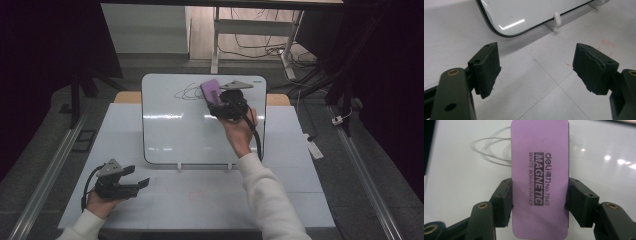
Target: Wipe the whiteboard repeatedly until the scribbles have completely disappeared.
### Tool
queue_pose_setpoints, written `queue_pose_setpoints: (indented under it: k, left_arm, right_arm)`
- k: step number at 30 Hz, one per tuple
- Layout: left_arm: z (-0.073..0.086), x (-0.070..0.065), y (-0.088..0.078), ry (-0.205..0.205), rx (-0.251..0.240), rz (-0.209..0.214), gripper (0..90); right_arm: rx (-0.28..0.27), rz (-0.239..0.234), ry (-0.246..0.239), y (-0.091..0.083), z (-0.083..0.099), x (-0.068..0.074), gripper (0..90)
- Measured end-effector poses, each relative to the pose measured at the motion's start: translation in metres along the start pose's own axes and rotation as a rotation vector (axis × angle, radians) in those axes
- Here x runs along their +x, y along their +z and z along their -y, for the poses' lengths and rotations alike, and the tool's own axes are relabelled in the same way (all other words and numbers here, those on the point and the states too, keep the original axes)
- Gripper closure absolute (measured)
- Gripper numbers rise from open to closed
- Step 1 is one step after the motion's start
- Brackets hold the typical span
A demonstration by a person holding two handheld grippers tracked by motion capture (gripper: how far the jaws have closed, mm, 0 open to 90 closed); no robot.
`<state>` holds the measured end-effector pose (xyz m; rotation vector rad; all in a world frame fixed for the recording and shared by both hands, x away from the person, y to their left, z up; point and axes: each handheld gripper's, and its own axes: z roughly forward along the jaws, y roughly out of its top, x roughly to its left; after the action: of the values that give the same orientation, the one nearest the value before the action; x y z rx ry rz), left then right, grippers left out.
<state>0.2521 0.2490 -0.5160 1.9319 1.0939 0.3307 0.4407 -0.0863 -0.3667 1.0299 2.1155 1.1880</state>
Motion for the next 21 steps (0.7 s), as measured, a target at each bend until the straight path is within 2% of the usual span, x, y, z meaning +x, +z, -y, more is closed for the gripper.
queue_pose_setpoints:
  k: [2, 4, 7, 10, 14, 16, 17, 19, 21]
  left_arm:
    - [0.000, 0.000, 0.000, 0.004, 0.002, 0.000, 22.3]
    - [0.000, 0.000, 0.000, 0.005, 0.003, 0.001, 22.3]
    - [0.000, 0.000, -0.001, 0.004, 0.000, -0.002, 22.3]
    - [0.000, 0.000, -0.001, 0.001, -0.002, -0.001, 22.3]
    - [0.000, 0.000, -0.001, 0.001, 0.000, -0.003, 22.3]
    - [0.000, 0.000, 0.000, 0.003, 0.001, -0.002, 22.3]
    - [0.000, 0.000, 0.000, 0.003, 0.002, -0.002, 22.3]
    - [0.000, 0.000, 0.000, 0.003, 0.001, -0.003, 22.3]
    - [0.000, -0.001, 0.000, 0.003, 0.000, -0.003, 22.3]
  right_arm:
    - [0.011, -0.028, -0.013, 0.005, -0.001, 0.010, 41.0]
    - [0.015, -0.030, -0.023, 0.006, -0.001, 0.014, 41.0]
    - [0.013, -0.060, -0.002, 0.004, -0.001, 0.007, 41.0]
    - [-0.001, -0.001, 0.001, -0.005, -0.002, -0.008, 40.9]
    - [-0.015, 0.090, 0.065, -0.023, -0.003, -0.042, 41.0]
    - [-0.018, 0.101, 0.101, -0.029, -0.003, -0.054, 40.9]
    - [-0.016, 0.098, 0.110, -0.030, -0.003, -0.056, 41.0]
    - [-0.008, 0.116, 0.091, -0.027, -0.004, -0.051, 40.9]
    - [-0.004, 0.089, 0.078, -0.021, -0.007, -0.041, 41.0]
